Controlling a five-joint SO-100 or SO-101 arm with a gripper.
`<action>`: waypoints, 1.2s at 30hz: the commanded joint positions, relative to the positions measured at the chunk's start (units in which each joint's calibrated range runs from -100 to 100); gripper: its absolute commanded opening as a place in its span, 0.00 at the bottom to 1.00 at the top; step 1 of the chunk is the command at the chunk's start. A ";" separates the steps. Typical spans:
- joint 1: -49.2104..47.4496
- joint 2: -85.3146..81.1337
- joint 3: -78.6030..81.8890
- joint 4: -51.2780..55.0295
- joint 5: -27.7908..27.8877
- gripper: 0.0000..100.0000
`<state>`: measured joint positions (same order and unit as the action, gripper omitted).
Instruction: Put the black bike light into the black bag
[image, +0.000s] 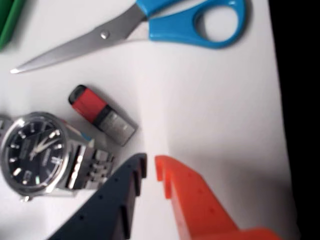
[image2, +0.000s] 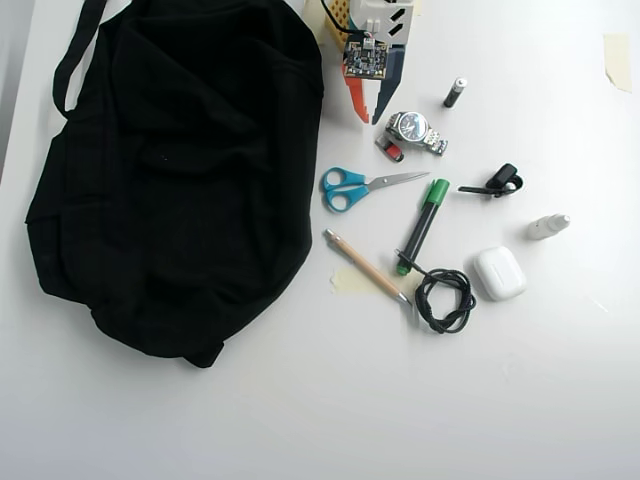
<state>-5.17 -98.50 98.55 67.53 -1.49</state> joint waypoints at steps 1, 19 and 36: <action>0.16 -0.92 0.73 -0.18 0.34 0.02; 1.06 -0.84 0.46 -0.01 0.28 0.02; -10.46 2.48 -22.54 -14.82 -0.19 0.07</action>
<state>-12.88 -98.25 81.91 55.86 -1.59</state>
